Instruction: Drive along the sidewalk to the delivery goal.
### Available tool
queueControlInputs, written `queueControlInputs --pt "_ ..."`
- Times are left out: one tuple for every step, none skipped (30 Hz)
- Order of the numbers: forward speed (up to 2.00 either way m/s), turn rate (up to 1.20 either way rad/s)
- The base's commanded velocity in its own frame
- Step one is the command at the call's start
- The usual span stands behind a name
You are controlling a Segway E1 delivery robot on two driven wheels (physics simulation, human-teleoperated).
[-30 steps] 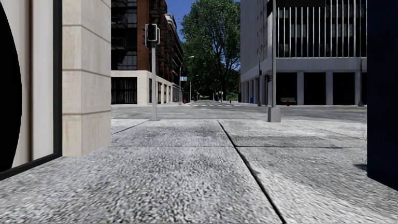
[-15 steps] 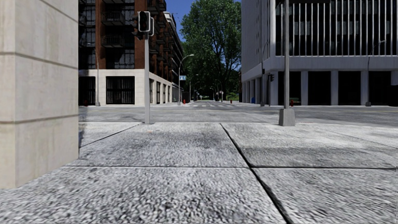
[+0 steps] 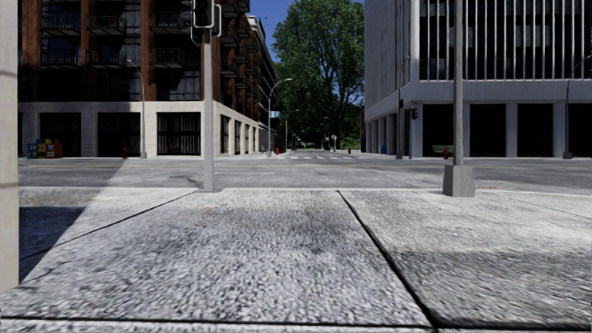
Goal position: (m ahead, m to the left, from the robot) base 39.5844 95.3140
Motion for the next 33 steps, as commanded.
queueControlInputs --pt "2.0 0.41" --pt "2.0 0.45" --pt "2.0 0.45" --pt "2.0 0.48" --pt "2.0 0.52" --pt "2.0 0.61" --pt "2.0 0.65" --pt "2.0 0.65" --pt "2.0 0.66" --pt "2.0 0.66" --pt "2.0 0.66" --pt "2.0 0.65" --pt "2.0 0.65" --pt "1.91 0.62" --pt "1.79 0.62" --pt "1.69 0.61" --pt "1.65 0.61" --pt "1.65 0.61" --pt "1.64 0.61" --pt "1.64 0.61" --pt "1.64 0.6" --pt "1.64 0.59" --pt "1.64 0.59" --pt "1.64 0.58" --pt "1.64 0.58" --pt "1.64 0.58" --pt "1.64 0.58" --pt "1.64 0.58" --pt "1.59 0.58" --pt "1.55 0.58" --pt "1.53 0.6" --pt "1.53 0.6" --pt "1.53 0.62"
